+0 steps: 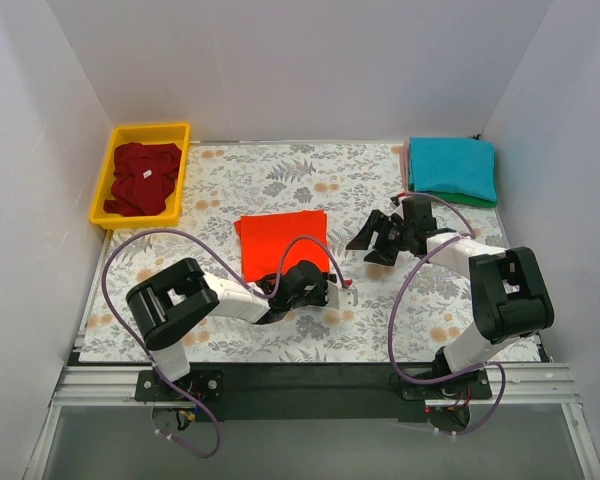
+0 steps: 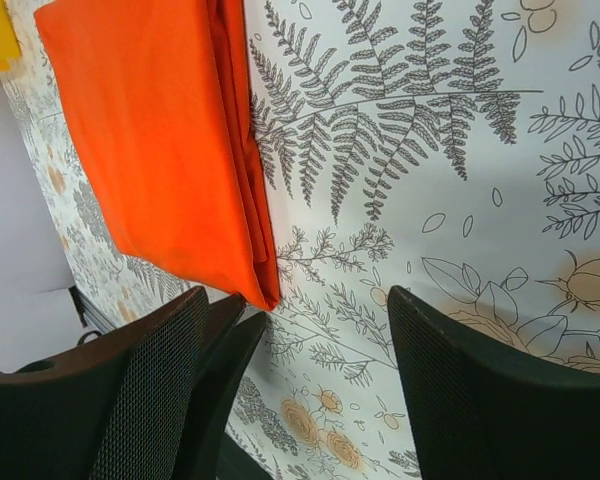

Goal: Fold and stack the t-shirts
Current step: Neatly place the folded tshirt to the corner

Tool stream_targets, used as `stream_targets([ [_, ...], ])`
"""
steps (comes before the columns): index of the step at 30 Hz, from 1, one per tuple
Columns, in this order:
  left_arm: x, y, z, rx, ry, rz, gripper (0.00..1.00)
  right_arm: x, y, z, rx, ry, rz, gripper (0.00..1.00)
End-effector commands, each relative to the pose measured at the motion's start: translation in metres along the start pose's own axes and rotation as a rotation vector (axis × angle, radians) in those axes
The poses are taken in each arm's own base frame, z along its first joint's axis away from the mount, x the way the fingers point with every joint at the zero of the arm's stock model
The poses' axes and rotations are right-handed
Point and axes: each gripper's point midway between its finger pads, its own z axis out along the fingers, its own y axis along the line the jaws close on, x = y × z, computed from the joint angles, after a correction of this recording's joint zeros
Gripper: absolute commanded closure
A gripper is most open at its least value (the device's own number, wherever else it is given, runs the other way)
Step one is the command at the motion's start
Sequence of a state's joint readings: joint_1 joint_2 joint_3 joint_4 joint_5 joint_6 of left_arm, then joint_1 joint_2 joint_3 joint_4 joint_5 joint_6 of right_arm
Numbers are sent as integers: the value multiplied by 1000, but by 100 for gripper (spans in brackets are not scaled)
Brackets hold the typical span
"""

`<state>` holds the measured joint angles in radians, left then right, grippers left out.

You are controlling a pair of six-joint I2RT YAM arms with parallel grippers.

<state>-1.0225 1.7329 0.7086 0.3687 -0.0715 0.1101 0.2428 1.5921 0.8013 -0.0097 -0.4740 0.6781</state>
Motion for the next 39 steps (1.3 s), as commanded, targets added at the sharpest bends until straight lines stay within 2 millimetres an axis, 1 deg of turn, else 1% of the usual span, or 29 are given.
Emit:
stream_targets([
  [1, 6, 7, 3, -46, -7, 16, 79, 0, -1, 2, -10, -34, 38, 21],
  [2, 3, 12, 5, -55, -17, -6, 89, -2, -1, 3, -20, -54, 66, 21],
  [3, 4, 12, 6, -46, -18, -79, 94, 0, -2, 3, -25, -60, 81, 21],
  [4, 9, 22, 5, -48, -14, -133, 97, 7, -8, 4, -18, -49, 112, 19],
  [5, 9, 25, 5, -35, -25, -186, 100, 7, -7, 5, -26, -52, 130, 19],
  [6, 0, 29, 3, -10, -66, -245, 100, 8, -7, 7, -34, -47, 138, 18],
  [7, 2, 37, 1, -10, -76, -290, 100, 8, -6, 8, -41, -46, 143, 16],
  [8, 1, 40, -1, 5, -86, -316, 100, 7, -3, 10, -61, -43, 147, 16],
  [9, -9, 46, -6, 16, -119, -366, 100, 9, -5, 14, -64, -27, 159, 16],
  [11, -12, 54, -10, 31, -141, -410, 100, 7, 5, 18, -107, -9, 152, 18],
  [12, -18, 52, -13, 60, -164, -423, 100, 8, 5, 22, -110, 5, 153, 19],
  [13, -20, 57, -17, 57, -176, -445, 100, 4, 12, 24, -133, 5, 141, 20],
  [15, -24, 57, -19, 83, -183, -460, 100, 7, 14, 31, -139, 25, 168, 20],
  [16, -31, 59, -22, 94, -207, -462, 100, 8, 17, 33, -150, 29, 174, 20],
  [17, -34, 58, -23, 105, -214, -467, 100, 6, 22, 35, -171, 23, 166, 21],
  [18, -37, 57, -24, 118, -219, -471, 100, 8, 26, 38, -177, 26, 165, 20],
  [19, -42, 61, -25, 117, -233, -481, 100, 7, 29, 39, -184, 20, 166, 20],
  [20, -45, 63, -25, 120, -235, -496, 100, 5, 31, 41, -190, 5, 161, 20],
  [22, -40, 60, -22, 135, -203, -493, 100, 6, 32, 46, -186, 6, 156, 20],
  [23, -34, 64, -17, 111, -171, -489, 93, 5, 31, 48, -181, 5, 167, 21],
  [24, -27, 64, -15, 100, -144, -465, 82, 4, 31, 47, -182, 4, 170, 21],
  [25, -23, 66, -13, 86, -129, -448, 76, 4, 29, 48, -173, -3, 170, 21],
  [26, -17, 65, -12, 76, -109, -425, 73, 3, 28, 47, -168, -12, 171, 21],
  [27, -14, 65, -12, 77, -107, -380, 73, 2, 30, 45, -170, -22, 165, 21],
  [31, -4, 46, -7, 123, -77, -302, 70, -1, 26, 43, -160, -38, 178, 21],
  [35, 2, 35, 0, 156, -67, -277, 68, -8, 20, 39, -155, -55, 193, 21],
  [39, 10, 26, 9, 183, -45, -264, 67, -7, 17, 39, -152, -51, 199, 21],
])
